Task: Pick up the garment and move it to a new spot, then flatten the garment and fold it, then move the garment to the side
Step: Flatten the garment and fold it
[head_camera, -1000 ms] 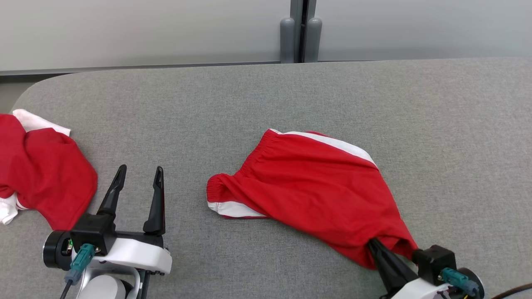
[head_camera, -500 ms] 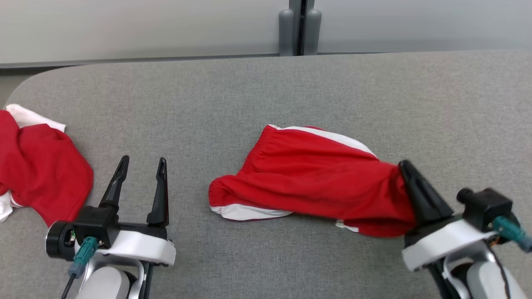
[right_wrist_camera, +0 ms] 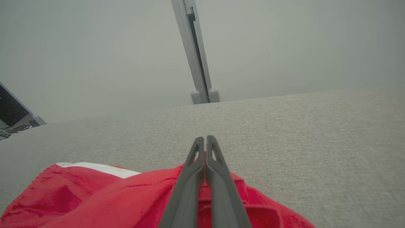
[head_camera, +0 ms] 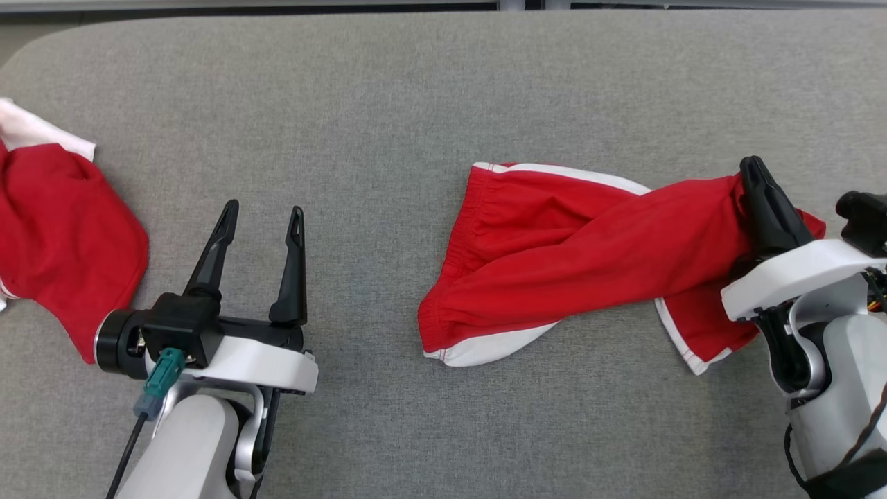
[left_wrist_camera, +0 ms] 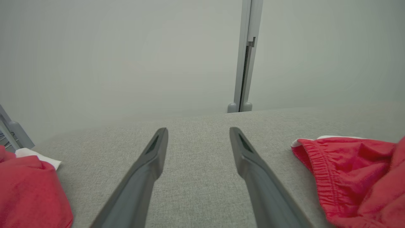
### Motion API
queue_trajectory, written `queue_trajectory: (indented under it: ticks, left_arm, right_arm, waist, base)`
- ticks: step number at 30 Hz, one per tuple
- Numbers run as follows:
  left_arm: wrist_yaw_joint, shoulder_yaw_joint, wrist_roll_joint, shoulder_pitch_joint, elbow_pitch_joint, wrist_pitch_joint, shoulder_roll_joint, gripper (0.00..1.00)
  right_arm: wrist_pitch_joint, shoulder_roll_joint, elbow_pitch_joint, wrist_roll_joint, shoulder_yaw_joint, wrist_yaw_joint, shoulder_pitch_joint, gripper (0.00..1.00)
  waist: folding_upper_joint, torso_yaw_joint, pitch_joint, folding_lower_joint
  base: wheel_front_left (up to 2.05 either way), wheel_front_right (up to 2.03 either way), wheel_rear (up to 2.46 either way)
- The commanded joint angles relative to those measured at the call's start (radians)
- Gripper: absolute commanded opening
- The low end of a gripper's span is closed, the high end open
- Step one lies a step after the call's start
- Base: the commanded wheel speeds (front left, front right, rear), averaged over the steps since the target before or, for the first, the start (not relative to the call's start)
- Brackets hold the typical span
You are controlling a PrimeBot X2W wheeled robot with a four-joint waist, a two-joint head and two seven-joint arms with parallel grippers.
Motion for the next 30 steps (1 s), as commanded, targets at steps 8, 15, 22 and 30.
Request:
queue_trajectory:
  ticks: [8,15,22,30]
  left_arm:
    - [-0.018,0.033,0.034,-0.024,0.007,-0.005,-0.018,1.0]
    - [-0.03,0.062,0.049,0.005,0.006,-0.005,-0.021,1.0]
    - [-0.043,0.084,0.055,0.045,0.009,-0.005,-0.029,1.0]
    - [-0.053,0.094,0.064,0.094,0.022,-0.003,-0.025,1.0]
  right_arm:
    - [-0.131,-0.035,0.08,0.017,0.049,0.0,-0.052,1.0]
    - [-0.199,-0.071,0.005,-0.002,0.059,0.0,-0.003,1.0]
    - [-0.193,-0.076,-0.132,-0.049,0.039,0.0,0.135,1.0]
    - [-0.115,-0.016,-0.261,-0.082,0.017,0.0,0.332,1.0]
  waist:
    - [0.0,-0.002,0.012,0.0]
    - [0.0,-0.02,-0.034,0.0]
    - [0.0,-0.032,-0.099,0.0]
    - [0.0,-0.049,-0.165,0.0]
  base:
    - [0.0,0.0,0.0]
    - [0.0,0.0,0.0]
    - [0.0,0.0,0.0]
    - [0.0,0.0,0.0]
